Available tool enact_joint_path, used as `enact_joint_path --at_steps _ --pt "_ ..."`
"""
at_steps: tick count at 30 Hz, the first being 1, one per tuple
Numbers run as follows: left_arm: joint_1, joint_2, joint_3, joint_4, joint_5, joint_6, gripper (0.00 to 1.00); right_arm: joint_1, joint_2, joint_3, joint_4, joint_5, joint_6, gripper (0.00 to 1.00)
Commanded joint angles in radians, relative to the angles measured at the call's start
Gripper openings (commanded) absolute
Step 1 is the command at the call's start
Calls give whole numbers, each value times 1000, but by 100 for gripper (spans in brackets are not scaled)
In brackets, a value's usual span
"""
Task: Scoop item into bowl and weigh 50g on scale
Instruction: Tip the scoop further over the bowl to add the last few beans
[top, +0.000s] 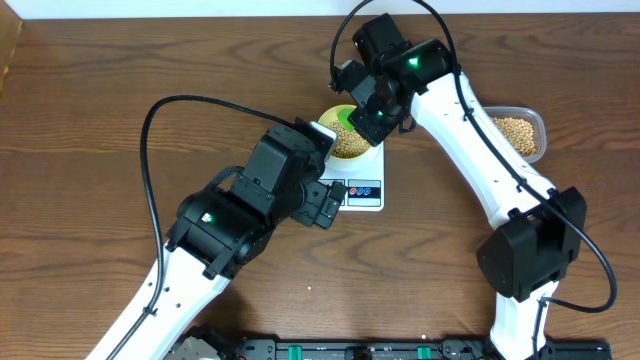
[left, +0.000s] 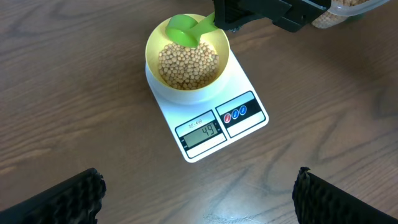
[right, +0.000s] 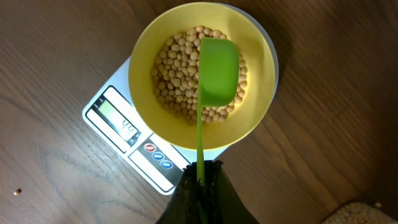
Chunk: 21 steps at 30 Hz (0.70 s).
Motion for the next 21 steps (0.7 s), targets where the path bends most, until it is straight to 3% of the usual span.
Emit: enact_joint_path --at_steps 1,21 --pt "4 5 12 0 -12 -16 99 2 -30 22 2 4 -4 1" --pt "4 5 12 0 -12 -16 99 9 -71 22 -7 70 -19 1"
